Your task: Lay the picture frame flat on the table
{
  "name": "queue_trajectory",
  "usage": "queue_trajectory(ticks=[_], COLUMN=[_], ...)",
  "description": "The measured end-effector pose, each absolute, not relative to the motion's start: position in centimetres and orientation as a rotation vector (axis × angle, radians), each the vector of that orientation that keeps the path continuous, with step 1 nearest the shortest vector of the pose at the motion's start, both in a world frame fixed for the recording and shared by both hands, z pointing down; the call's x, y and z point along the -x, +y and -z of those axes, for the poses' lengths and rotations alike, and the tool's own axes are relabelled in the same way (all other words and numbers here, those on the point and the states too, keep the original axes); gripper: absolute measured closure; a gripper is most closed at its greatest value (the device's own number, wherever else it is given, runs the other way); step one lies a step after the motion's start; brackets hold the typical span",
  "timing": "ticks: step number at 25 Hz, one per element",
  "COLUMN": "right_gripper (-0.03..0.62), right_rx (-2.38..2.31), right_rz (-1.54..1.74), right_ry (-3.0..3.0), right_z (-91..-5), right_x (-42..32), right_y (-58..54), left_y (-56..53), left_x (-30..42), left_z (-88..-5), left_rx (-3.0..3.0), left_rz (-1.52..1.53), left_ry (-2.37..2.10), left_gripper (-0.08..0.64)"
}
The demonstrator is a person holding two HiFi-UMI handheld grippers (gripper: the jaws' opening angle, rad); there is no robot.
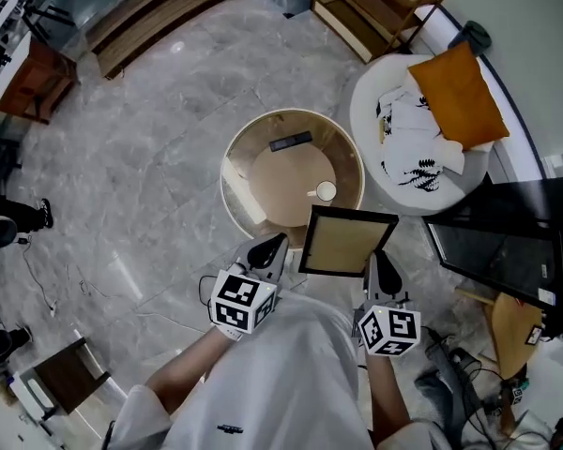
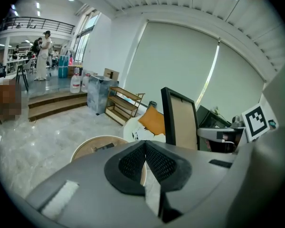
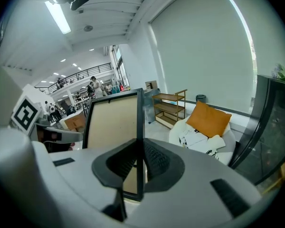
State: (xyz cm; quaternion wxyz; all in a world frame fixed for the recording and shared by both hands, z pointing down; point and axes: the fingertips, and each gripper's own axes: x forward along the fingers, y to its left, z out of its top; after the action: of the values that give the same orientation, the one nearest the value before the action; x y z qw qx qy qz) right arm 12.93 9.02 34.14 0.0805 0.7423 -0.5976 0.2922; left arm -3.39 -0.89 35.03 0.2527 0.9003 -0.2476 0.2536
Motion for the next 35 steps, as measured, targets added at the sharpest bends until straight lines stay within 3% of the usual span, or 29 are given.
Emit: queue_trajectory(ticks=[14, 35], right_gripper=[0.557, 0.557], right_rx=[-2.05, -1.878], right_rz=[-1.005, -1.141], right_ry=[-1.829, -1.758], right_z=[-40.1, -56.6], right_x=[-15.5, -14.4], right_y=[6.6, 7.5], left_y=[-0.4, 0.8], left_x=[1.3, 2.8], left_z=[-39.9, -57.2], left_rx=[-2.319, -2.144], left_rz=[-0.774, -0.944], left_ry=[-0.727, -0.746], left_gripper=[0.555, 0.555])
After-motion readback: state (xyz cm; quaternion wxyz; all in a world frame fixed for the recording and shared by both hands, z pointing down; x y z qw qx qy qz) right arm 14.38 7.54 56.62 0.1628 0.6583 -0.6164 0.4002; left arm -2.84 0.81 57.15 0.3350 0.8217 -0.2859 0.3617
